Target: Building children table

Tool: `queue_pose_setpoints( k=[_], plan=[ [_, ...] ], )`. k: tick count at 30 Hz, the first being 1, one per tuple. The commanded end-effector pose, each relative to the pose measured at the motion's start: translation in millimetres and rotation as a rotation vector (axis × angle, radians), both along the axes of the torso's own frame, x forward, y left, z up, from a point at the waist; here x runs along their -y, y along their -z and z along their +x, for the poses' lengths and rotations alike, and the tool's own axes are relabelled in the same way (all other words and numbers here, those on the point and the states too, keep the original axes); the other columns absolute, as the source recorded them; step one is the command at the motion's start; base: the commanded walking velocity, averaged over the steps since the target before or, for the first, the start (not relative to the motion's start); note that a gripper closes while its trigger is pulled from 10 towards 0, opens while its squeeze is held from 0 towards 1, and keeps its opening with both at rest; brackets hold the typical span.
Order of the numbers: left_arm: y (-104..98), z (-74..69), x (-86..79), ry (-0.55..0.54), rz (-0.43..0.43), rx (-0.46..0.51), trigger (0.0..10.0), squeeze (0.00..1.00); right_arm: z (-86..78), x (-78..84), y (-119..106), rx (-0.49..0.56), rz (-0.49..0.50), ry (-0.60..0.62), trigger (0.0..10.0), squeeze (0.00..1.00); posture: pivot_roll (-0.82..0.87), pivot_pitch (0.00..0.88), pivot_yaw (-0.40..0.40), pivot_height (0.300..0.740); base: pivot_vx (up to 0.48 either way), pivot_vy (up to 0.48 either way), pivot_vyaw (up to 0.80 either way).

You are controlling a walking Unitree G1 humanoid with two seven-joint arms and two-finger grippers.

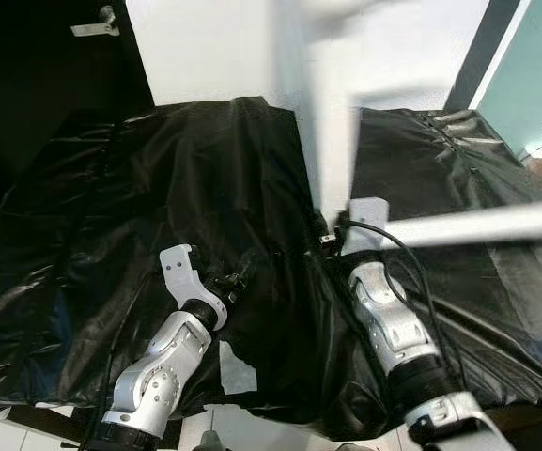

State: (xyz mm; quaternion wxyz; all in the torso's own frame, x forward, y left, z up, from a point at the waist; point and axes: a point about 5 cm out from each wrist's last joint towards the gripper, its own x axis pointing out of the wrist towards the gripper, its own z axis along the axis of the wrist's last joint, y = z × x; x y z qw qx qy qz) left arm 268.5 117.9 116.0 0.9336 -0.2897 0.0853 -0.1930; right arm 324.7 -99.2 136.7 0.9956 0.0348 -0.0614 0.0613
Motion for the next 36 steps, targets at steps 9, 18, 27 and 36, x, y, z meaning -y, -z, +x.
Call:
queue_pose_setpoints(
  k=[9,18,27,36],
  plan=[
    [-7.3,-6.5,13.3,0.299,-0.070,0.176,10.0,0.00,-5.8,-4.8,18.6,-0.127,0.165,-0.077,10.0,0.00,0.00,0.017,0.023,0.740,0.000,0.000,0.00],
    [-9.5,0.6,10.3,0.219,-0.057,0.195,10.0,0.00,-8.3,-11.3,17.3,-0.116,0.173,-0.124,10.0,1.00,0.01,0.017,0.025,0.740,0.000,0.000,0.00],
    [-10.9,7.7,-2.8,0.071,-0.015,0.229,10.0,0.00,-21.8,6.9,4.9,0.017,0.042,-0.030,10.0,0.00,0.00,0.015,0.021,0.740,0.000,0.000,0.00],
    [-20.6,14.8,9.4,0.119,0.011,0.309,10.0,0.00,-43.0,40.1,-15.1,0.119,-0.070,0.090,10.0,0.00,-0.04,0.002,0.027,0.740,0.000,0.000,0.00]
  ],
)
